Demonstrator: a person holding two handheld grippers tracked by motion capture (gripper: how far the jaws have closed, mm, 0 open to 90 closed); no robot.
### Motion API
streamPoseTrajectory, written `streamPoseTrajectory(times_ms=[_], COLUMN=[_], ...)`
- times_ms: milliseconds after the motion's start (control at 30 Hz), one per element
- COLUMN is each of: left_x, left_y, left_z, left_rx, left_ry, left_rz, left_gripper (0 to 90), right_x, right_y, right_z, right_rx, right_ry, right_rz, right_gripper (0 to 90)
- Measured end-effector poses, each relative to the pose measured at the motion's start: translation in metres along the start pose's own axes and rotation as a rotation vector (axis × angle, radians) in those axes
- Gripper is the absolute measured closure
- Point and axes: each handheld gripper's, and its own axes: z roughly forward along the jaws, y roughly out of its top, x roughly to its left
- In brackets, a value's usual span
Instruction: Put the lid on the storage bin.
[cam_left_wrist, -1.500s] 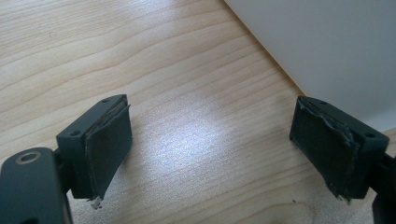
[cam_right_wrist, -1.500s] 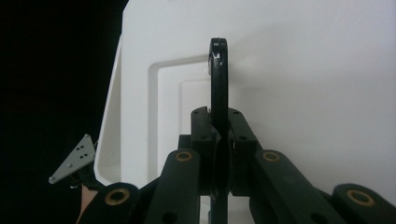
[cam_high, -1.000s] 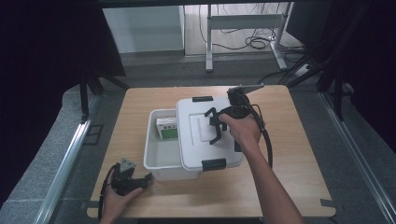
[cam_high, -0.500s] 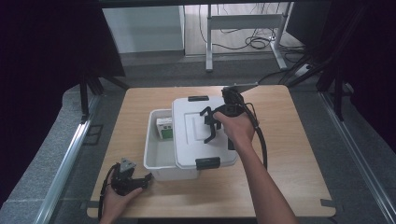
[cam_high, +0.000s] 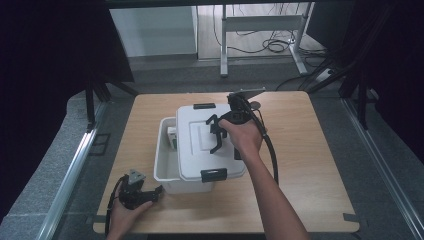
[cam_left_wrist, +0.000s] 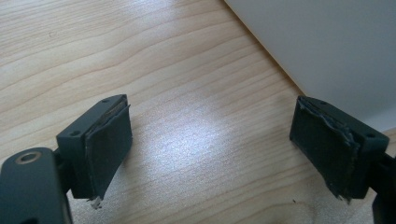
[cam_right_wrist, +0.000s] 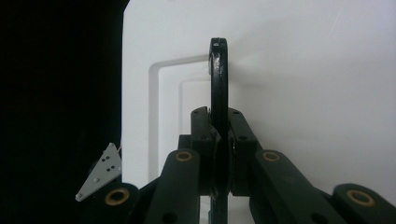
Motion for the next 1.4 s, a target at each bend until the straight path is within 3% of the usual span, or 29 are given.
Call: streamPoseTrajectory(times_ms=[1033, 1400], left_x=[0.0, 0.0], left_y=[0.0, 0.0], left_z=[0.0, 0.0], left_rx=[-0.002, -0.003], left_ry=[-0.001, -0.001], left_rz=[0.001, 0.0], left_gripper=[12.9, 12.8], right_x=[0.041, 0.049], right_y=[0.013, 0.014], right_z=[0.024, 0.034], right_rx=[0.024, 0.032], right_ry=[-0.019, -0.037], right_rz=[-0.009, -0.009], right_gripper=[84.4, 84.4])
